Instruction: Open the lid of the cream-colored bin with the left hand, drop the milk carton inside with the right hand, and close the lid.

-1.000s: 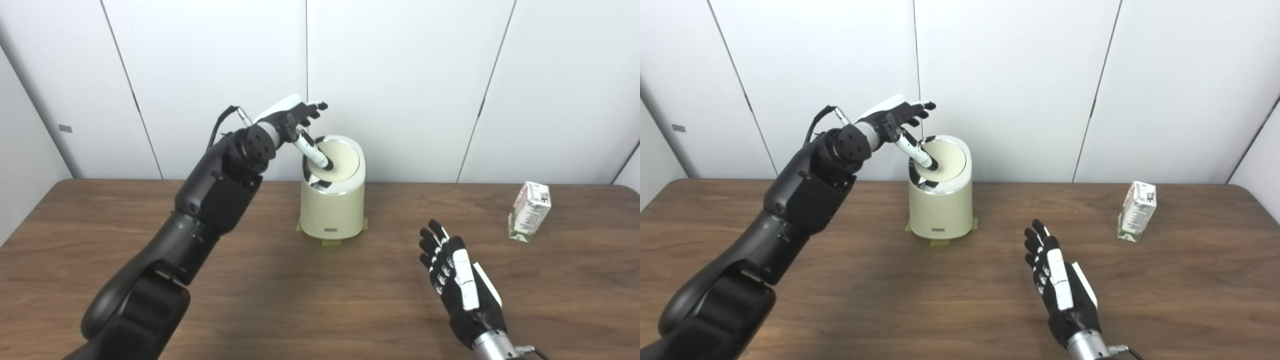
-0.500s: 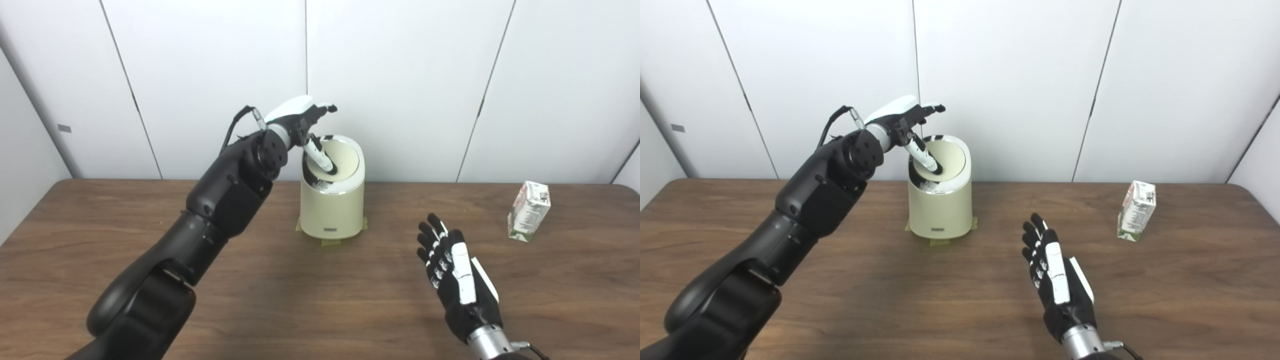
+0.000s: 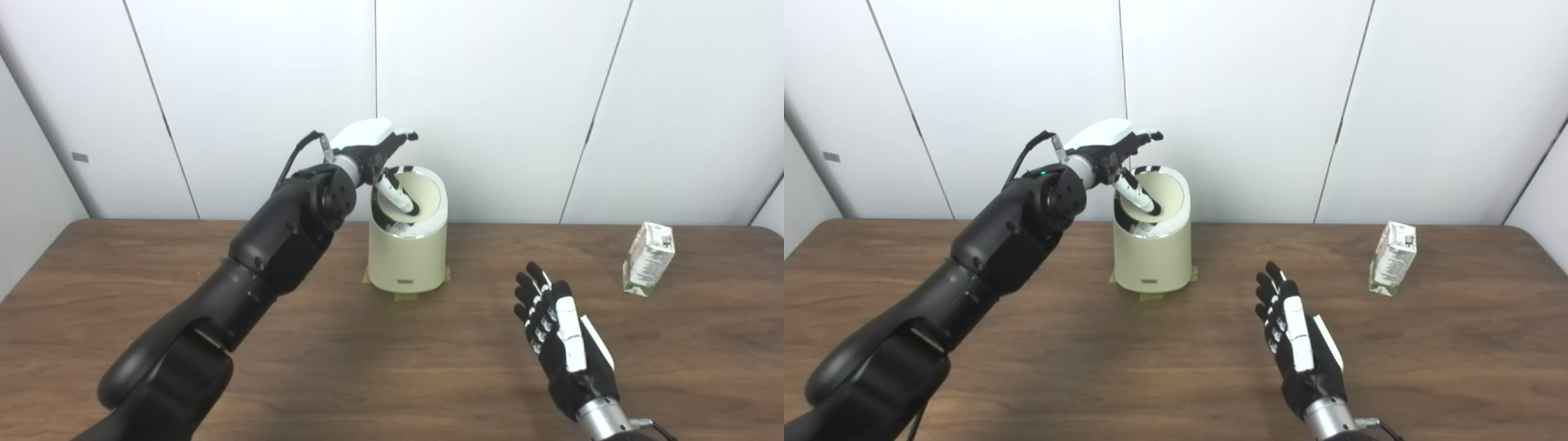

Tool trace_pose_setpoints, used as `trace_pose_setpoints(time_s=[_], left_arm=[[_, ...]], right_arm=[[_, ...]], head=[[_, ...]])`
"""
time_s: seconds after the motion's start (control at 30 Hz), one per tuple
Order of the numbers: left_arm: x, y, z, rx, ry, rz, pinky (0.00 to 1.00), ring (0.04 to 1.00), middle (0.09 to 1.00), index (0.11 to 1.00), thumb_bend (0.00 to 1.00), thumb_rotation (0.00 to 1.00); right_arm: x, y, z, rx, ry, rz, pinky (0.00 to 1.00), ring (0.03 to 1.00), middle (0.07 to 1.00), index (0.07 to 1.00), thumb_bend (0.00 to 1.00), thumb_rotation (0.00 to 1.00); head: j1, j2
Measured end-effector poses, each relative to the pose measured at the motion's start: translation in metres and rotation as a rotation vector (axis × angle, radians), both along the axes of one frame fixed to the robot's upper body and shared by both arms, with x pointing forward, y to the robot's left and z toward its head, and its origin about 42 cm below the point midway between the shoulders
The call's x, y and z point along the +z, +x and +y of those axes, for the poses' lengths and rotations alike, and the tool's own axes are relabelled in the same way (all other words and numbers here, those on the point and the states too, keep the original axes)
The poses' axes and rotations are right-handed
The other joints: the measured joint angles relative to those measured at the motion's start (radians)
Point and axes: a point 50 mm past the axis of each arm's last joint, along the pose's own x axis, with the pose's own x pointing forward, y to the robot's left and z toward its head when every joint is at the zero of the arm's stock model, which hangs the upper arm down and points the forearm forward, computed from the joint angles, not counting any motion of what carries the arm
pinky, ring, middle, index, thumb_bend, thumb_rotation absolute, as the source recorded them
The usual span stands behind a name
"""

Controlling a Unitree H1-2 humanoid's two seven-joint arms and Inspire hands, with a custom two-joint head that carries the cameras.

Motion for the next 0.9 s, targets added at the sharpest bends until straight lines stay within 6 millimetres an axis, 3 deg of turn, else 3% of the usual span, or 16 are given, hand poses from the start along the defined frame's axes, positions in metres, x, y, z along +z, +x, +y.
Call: trace_pose_setpoints(time_s=[0.3, 0.57, 0.73, 0.9], left_arm=[[0.002, -0.004, -0.013, -0.092, 0.134, -0.092, 0.88, 0.922, 0.927, 0.936, 0.92, 0.00], [0.005, -0.005, -0.011, -0.090, 0.121, -0.051, 0.86, 0.911, 0.935, 0.934, 0.89, 0.03], [0.015, -0.007, 0.002, -0.028, -0.053, 0.056, 0.75, 0.884, 0.929, 0.911, 0.84, 0.01], [0.047, -0.026, 0.022, -0.010, -0.434, 0.097, 0.68, 0.792, 0.833, 0.843, 0.69, 0.06]], right_arm=[[0.000, 0.000, 0.000, 0.000, 0.000, 0.001, 1.00, 0.993, 0.979, 0.993, 0.67, 0.99], [0.000, 0.000, 0.000, 0.001, 0.000, -0.001, 1.00, 0.995, 0.983, 0.994, 0.67, 0.98], [0.000, 0.000, 0.000, 0.002, 0.000, -0.001, 1.00, 0.989, 0.977, 0.989, 0.67, 0.98], [0.000, -0.001, -0.001, 0.000, -0.003, 0.000, 1.00, 0.994, 0.978, 0.995, 0.66, 0.99]], head=[[-0.002, 0.002], [-0.003, 0.005], [-0.005, 0.005], [-0.009, 0.009]])
